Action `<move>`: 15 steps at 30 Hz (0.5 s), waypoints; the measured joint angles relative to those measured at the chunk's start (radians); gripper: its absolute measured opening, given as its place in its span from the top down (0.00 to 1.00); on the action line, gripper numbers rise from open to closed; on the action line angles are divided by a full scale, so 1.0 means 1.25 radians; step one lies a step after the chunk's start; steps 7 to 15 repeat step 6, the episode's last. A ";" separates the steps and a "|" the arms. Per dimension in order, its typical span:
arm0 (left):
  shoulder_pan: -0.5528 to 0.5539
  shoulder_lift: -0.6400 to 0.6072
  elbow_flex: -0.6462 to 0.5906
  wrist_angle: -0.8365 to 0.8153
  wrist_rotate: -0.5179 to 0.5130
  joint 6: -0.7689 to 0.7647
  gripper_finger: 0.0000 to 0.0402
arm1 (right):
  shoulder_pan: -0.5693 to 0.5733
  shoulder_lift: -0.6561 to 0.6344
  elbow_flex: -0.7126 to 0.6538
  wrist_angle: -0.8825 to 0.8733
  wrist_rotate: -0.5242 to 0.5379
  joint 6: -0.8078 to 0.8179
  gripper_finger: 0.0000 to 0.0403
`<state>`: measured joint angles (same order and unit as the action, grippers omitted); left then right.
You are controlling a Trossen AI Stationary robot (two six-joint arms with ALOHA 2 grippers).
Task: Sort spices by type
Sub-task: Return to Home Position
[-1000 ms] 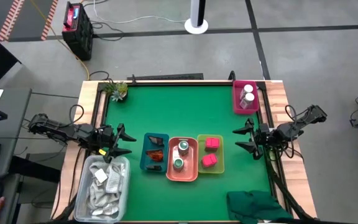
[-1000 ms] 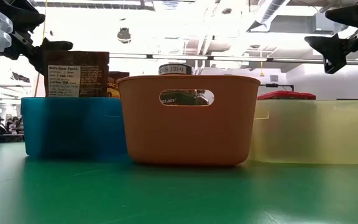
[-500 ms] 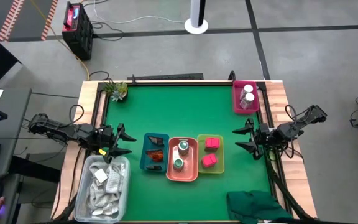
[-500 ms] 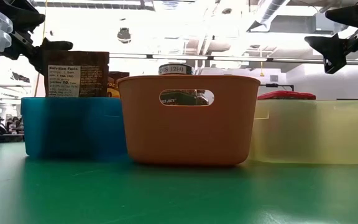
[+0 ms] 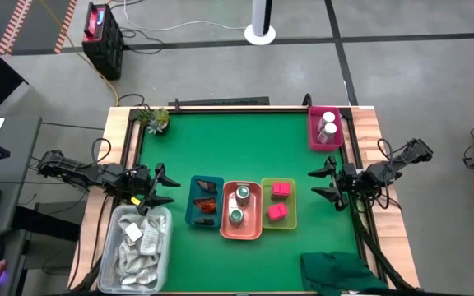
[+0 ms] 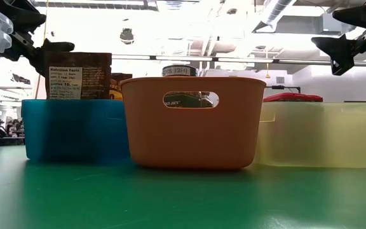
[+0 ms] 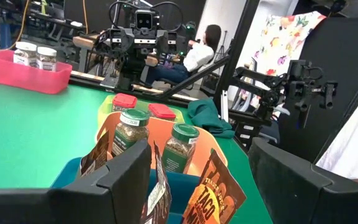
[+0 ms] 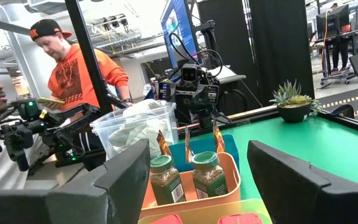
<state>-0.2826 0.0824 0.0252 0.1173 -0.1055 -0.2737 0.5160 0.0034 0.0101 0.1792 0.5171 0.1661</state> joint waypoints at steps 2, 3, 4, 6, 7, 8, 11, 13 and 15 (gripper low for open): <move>0.000 0.000 0.000 0.000 0.000 0.000 0.36 | 0.000 0.000 0.000 0.000 0.000 0.000 0.27; 0.000 0.000 0.000 0.000 0.000 0.000 0.36 | 0.000 0.000 0.000 0.000 0.000 0.000 0.27; 0.000 0.000 0.000 0.000 0.000 0.000 0.36 | 0.000 0.000 0.000 0.000 0.000 0.000 0.27; 0.000 0.000 0.000 0.000 0.000 0.000 0.36 | 0.000 0.000 0.000 0.000 0.000 0.000 0.27; 0.000 0.000 0.000 0.000 0.000 0.000 0.36 | 0.000 0.000 0.000 0.000 0.000 0.000 0.27; 0.000 0.000 0.000 0.000 0.000 0.000 0.36 | 0.000 0.000 0.000 0.000 0.000 0.000 0.27; 0.000 0.000 0.000 0.000 0.000 0.000 0.36 | 0.000 0.000 0.000 0.000 0.000 0.000 0.27; 0.000 0.000 0.000 0.000 0.000 0.000 0.36 | 0.000 0.000 0.000 0.000 0.000 0.000 0.27; 0.000 0.000 0.000 0.000 0.000 0.000 0.36 | 0.000 0.000 0.000 0.000 0.000 0.000 0.27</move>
